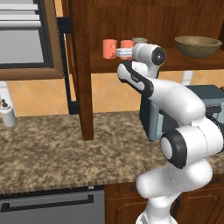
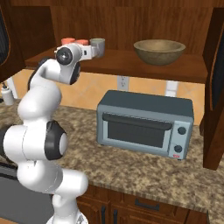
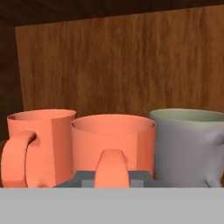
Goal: Gather all objects into one cabinet and sort the glasses and bowls to opposite sides.
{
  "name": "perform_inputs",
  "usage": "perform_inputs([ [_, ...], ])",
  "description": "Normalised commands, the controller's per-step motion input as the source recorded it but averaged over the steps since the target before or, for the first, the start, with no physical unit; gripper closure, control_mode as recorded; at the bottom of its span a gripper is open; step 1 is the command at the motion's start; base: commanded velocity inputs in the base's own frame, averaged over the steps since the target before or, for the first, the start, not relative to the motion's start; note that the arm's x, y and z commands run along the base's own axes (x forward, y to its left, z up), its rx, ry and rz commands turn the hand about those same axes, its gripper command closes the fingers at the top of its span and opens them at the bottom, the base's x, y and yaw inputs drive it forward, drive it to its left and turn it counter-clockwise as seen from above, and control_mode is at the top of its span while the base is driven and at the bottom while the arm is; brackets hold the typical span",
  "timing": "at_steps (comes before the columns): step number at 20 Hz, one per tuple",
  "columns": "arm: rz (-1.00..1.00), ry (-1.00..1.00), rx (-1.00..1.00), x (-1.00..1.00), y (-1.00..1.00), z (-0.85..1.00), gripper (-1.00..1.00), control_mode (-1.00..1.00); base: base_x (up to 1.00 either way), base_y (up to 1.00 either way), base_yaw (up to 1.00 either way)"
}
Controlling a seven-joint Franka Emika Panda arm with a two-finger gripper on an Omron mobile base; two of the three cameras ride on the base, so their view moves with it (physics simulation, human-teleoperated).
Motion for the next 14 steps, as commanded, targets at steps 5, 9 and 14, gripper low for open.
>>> perform_inputs([
  [5,-0.01,0.00,0.00,0.14,0.08,0.00,-1.00,-1.00,0.00,0.00,0.00],
  [9,-0.02,-0.01,0.00,0.00,0.00,0.00,-1.00,-1.00,0.00,0.00,0.00],
  [14,-0.04,-0.11,0.00,-0.42,-0.01,0.01,-1.00,-1.00,0.00,0.00,0.00],
])
